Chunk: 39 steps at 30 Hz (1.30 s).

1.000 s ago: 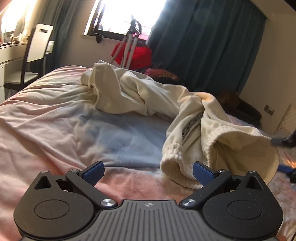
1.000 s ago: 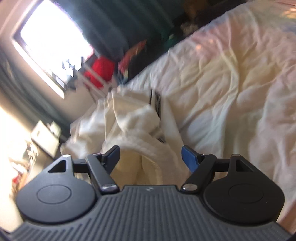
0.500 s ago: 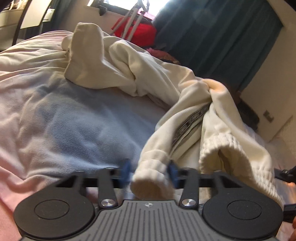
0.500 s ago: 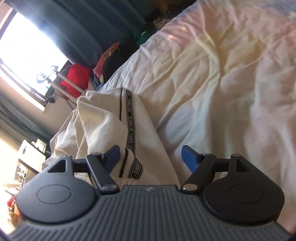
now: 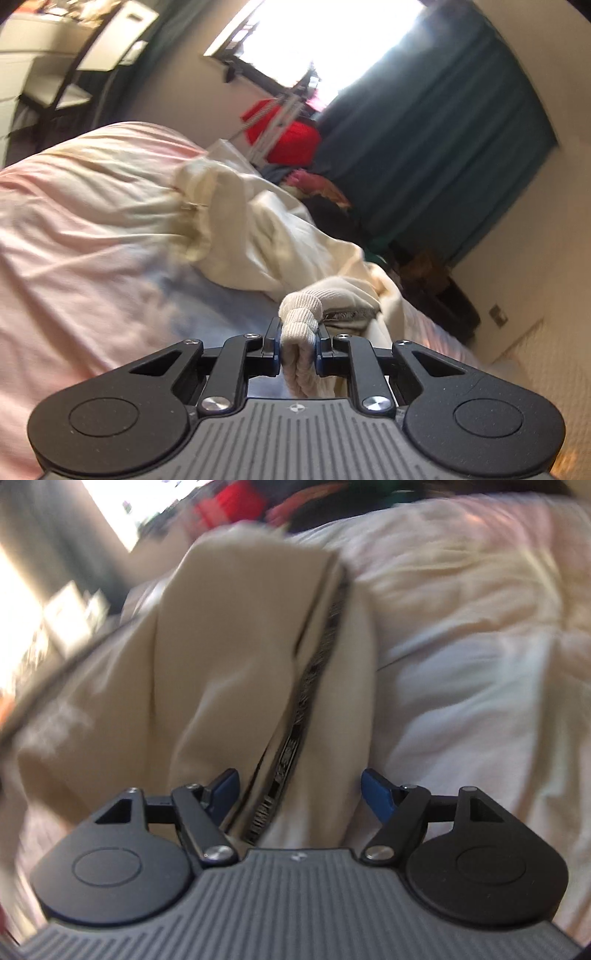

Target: Fold clothes

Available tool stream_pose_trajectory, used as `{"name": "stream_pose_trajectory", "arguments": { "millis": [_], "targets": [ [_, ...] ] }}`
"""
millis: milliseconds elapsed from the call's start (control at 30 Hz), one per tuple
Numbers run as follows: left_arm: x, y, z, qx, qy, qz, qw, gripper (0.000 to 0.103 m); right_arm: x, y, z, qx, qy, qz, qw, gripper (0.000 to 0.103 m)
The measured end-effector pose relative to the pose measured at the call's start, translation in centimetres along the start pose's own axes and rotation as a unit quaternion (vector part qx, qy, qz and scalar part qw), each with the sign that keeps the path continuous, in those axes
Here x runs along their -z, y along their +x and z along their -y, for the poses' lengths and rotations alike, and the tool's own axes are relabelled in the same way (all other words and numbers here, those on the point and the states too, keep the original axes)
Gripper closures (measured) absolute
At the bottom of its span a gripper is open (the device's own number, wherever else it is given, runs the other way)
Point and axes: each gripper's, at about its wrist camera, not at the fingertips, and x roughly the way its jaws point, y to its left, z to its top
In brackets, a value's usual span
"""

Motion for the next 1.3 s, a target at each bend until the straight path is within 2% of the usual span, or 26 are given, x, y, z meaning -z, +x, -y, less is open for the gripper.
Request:
{"name": "stream_pose_trajectory", "arguments": {
  "millis": [67,200,267,400,533,667,767,800,900,967,1000,1100,1167,1200,1300],
  "targets": [
    [-0.8,0.1,-1.6,-0.016,-0.010,-0.002,0.9998,0.086,0.8,0.2,-1.1,-0.002,-0.034,-0.013,0.999,0.028],
    [-0.4,1.2,-3.2,-0.052,0.034,-0.013,0.9980,0.086,1.3,-1.6,-0.4,-0.007,0.001,-0.004,1.000,0.029],
    [0.0,2.0,-3.9,-0.063,0.036,-0.024,0.9971,0.085,1.3,-3.0,0.1,-0.013,0.027,0.016,0.999,0.028],
    [0.5,2.4,-4.3,-0.074,0.024,-0.033,0.9964,0.083,1.4,-4.8,-0.2,-0.059,0.046,0.052,0.996,0.026],
    [0.5,3.0,-4.4,-0.081,0.027,-0.048,0.9952,0.082,1.7,-4.6,-3.4,-0.104,-0.034,0.037,0.993,0.026],
    [0.7,3.4,-4.9,-0.093,0.020,-0.056,0.9939,0.079,3.1,-4.0,-7.5,-0.117,-0.166,0.026,0.979,0.029],
    [1.0,3.3,-5.5,-0.102,-0.003,-0.054,0.9933,0.076,4.2,-3.2,-9.6,-0.069,-0.242,0.022,0.968,0.029],
    [1.1,3.3,-5.5,-0.103,-0.005,-0.050,0.9934,0.076,4.2,-2.9,-9.8,-0.056,-0.251,0.020,0.966,0.029],
    [1.6,3.1,-5.1,-0.108,-0.002,-0.037,0.9935,0.076,4.0,-2.6,-9.4,-0.050,-0.243,0.013,0.969,0.029],
    [1.7,3.2,-4.8,-0.113,0.005,-0.031,0.9931,0.077,4.6,-2.8,-9.9,-0.034,-0.261,0.017,0.965,0.029],
    [1.7,3.2,-4.9,-0.113,0.003,-0.028,0.9933,0.077,5.2,-3.0,-10.4,-0.022,-0.280,0.021,0.960,0.029],
    [1.7,3.1,-4.9,-0.110,-0.006,-0.021,0.9937,0.077,7.4,-3.4,-12.2,0.021,-0.365,0.029,0.930,0.029],
    [1.8,2.9,-4.8,-0.110,-0.005,-0.019,0.9938,0.078,8.4,-3.7,-12.6,0.048,-0.391,0.033,0.919,0.029],
    [1.8,2.8,-4.7,-0.109,-0.004,-0.018,0.9938,0.078,8.5,-3.9,-12.5,0.057,-0.389,0.035,0.919,0.029],
    [2.0,2.5,-4.5,-0.109,-0.001,-0.015,0.9940,0.078,7.9,-5.3,-11.9,0.072,-0.347,0.059,0.933,0.029]
  ]
}}
